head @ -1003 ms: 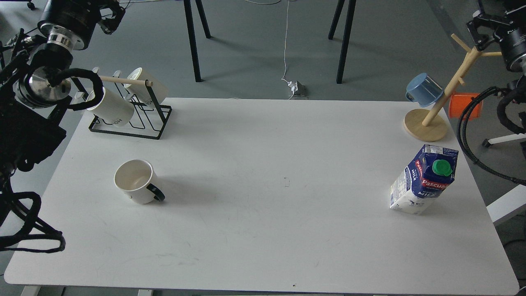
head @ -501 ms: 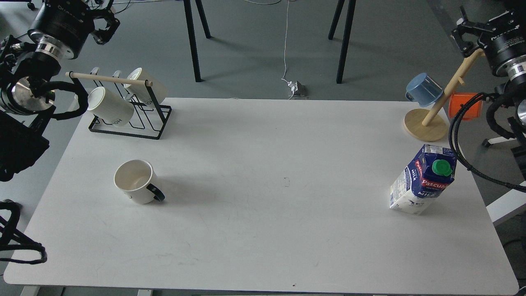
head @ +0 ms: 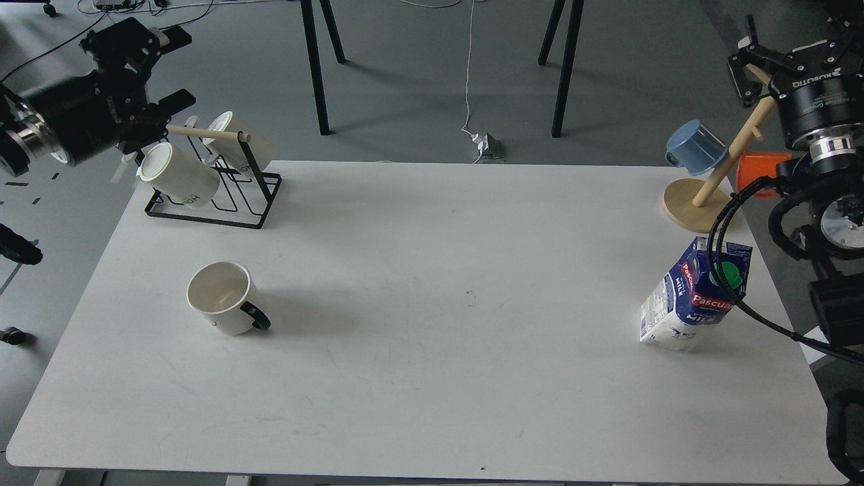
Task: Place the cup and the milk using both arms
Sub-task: 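Move the left gripper down toward the white mug on the table, then grasp the white mug rim with the left gripper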
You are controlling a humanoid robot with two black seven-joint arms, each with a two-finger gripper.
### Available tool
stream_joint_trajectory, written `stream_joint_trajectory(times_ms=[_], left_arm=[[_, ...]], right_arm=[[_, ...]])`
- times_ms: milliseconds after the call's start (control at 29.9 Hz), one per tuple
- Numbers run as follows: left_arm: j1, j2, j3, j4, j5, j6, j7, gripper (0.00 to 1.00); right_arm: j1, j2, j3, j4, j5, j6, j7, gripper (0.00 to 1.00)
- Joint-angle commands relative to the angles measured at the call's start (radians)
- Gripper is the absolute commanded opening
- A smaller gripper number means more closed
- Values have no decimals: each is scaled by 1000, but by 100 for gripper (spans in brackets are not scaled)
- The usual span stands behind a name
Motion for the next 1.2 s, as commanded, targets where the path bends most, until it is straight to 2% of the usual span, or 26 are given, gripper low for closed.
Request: stream_joint_trajectory(times_ms=[0,100,234,501,602,668,735,902,1170], left_arm=[[50,46,8,-60,178,0,2,97],[62,53,33,-88,410,0,10,97],[65,37,73,-97,677,0,45,93],[67,-58,94,-90,961,5,39,89],[65,-66,140,-78,1133,47,34,82],[65,-70,166,-52,1222,53,11,78],[67,-72,183,-30,1256,65,-7,75],[67,-99,211,54,1259,105,-10,69],[144,-105,211,71,1257,165,-13,56]], right_arm=[[-35,2,16,36,-1,0,3,99],[-71,2,56,50,1,0,8,99],[-119,3,79,51,1,0,8,99],[-170,2,85,48,-1,0,8,99],[-183,2,97,48,-1,0,8,99],[-185,2,103,48,-1,0,8,99],[-185,0,103,48,1,0,8,99],[-185,2,105,50,-1,0,8,99],[-193,-1,105,50,-1,0,6,99]])
